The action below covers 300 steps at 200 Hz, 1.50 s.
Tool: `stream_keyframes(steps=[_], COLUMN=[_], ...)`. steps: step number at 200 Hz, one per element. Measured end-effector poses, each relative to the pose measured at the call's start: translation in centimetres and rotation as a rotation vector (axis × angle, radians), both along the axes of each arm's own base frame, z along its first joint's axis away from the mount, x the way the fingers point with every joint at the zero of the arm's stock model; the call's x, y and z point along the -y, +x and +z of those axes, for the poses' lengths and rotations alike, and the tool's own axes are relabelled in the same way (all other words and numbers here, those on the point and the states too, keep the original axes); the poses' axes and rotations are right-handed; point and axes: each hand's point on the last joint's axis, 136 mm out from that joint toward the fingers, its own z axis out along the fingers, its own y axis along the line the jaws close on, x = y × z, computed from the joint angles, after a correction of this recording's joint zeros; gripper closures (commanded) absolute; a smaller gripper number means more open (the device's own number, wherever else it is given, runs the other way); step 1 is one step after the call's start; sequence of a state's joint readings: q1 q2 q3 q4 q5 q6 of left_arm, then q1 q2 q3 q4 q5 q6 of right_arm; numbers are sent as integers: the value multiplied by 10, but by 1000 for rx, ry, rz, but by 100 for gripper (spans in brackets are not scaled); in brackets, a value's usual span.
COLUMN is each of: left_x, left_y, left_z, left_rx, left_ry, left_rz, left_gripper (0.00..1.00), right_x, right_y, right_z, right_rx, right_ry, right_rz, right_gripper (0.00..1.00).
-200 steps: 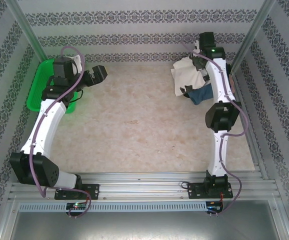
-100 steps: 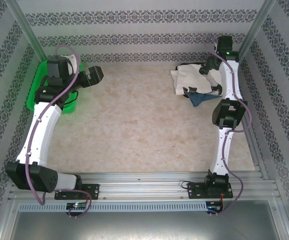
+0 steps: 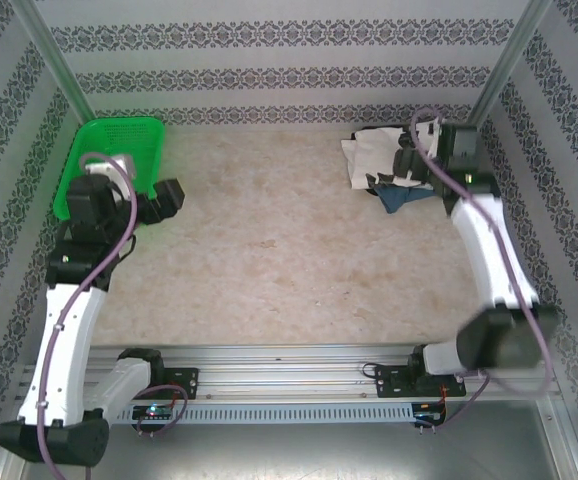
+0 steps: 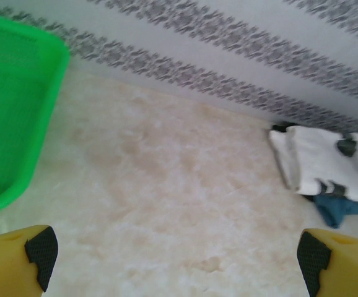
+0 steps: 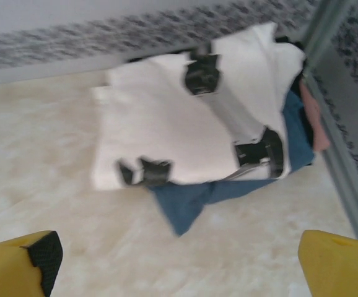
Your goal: Fold and stack the t-shirts
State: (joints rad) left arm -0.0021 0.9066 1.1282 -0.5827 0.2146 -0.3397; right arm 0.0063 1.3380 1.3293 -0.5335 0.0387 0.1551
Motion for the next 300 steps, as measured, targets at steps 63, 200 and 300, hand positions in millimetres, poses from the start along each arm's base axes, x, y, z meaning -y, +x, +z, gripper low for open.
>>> stream_keyframes(steps=[63, 200, 300], left_x=[-47, -61, -48], left_y=[-22, 45, 95], left_z=[-142, -259, -241], left_rx=[-162, 16, 126], left_ry=[203, 282, 301], left_rz=[179, 173, 69], left_gripper=[0, 0, 0], right_x=[-45, -3, 7], right_y=[-118, -69, -17], right_z=[-129, -195, -195], right_rx=[-92, 191, 255], right_ry=[44, -169, -155], right_rz=[78, 44, -6], right_gripper=[2, 2, 2])
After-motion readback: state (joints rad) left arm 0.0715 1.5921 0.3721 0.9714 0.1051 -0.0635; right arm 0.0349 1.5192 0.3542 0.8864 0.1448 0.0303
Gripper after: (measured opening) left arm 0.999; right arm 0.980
